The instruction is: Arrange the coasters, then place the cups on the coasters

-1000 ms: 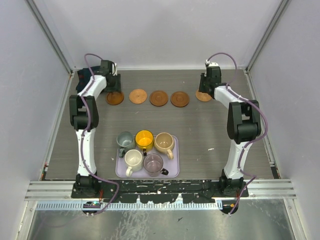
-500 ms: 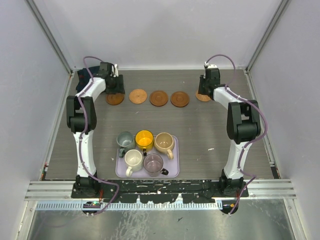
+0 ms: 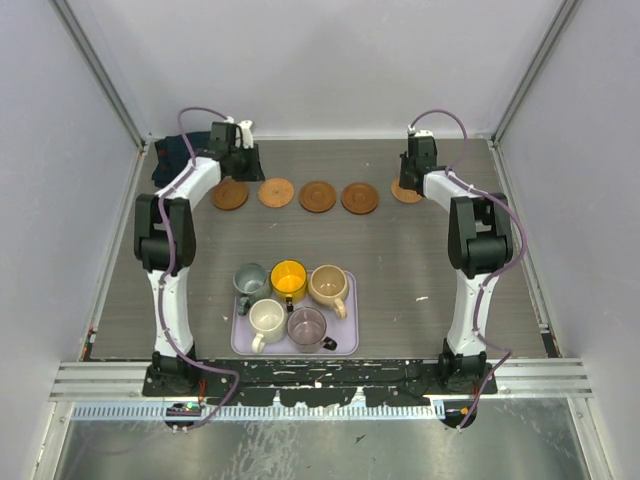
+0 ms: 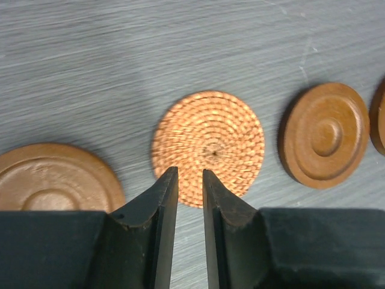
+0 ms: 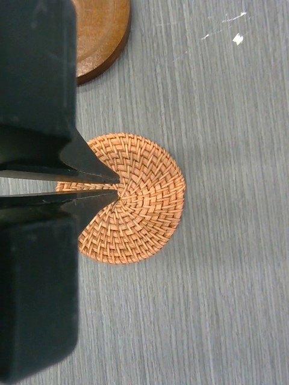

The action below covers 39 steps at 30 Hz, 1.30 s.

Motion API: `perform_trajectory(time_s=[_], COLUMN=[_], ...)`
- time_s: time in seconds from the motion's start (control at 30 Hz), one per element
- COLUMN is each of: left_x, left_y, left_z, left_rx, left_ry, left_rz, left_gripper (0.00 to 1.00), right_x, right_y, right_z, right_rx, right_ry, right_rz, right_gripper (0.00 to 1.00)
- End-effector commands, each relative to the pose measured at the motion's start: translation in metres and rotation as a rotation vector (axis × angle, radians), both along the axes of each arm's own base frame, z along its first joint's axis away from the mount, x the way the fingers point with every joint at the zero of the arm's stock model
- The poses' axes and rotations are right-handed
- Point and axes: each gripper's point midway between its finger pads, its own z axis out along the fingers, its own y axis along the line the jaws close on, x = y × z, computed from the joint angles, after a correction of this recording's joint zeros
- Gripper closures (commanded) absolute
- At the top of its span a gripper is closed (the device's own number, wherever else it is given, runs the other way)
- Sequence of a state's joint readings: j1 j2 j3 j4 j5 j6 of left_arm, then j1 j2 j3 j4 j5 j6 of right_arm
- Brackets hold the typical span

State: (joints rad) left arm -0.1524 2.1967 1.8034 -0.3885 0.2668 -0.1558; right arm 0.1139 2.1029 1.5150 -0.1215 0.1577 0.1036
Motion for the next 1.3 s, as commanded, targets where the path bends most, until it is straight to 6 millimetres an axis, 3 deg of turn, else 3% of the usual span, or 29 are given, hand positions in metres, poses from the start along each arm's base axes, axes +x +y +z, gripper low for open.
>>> perform_trajectory(time_s=[0.0, 0.2, 0.43, 0.73, 1.0, 1.27], left_x=[0.004, -0.002, -0.011, -0.017, -0.031, -0.043], left_y=[-0.030, -0.059, -0.072, -0.061, -0.043, -0.037], left_z=[0.029, 0.017, -0.009, -0.031, -0.049, -0.063], left_rx=[-0.054, -0.021, 0.024, 0.116, 0.180, 0.195], left_ry=[-0.099, -0.075, 0.005, 0.090, 0.157, 0.207], left_rz=[-0.106, -0.198, -0.249, -0.201, -0.145, -0.126], left_gripper=[0.78, 0.78, 0.75, 0.72, 0.72, 0.73], right_x=[0.011, 0.007, -0.001, -0.024, -0.046, -0.066], right_y=[-0.005, -0.008, -0.008, -0.003, 0.002, 0.006], right_z=[0.014, 0.002, -0.013, -0.036, -0.043, -0.048], right_rx=[-0.017, -0.011, -0.006, 0.027, 0.071, 0.081], right_ry=[-0.040, -0.009, 0.037, 0.114, 0.160, 0.185], right_rz=[-0.015, -0.031, -0.037, -0.026, -0.027, -0.030], right_gripper=[0.86, 0.89, 0.89, 0.89, 0.88, 0.88])
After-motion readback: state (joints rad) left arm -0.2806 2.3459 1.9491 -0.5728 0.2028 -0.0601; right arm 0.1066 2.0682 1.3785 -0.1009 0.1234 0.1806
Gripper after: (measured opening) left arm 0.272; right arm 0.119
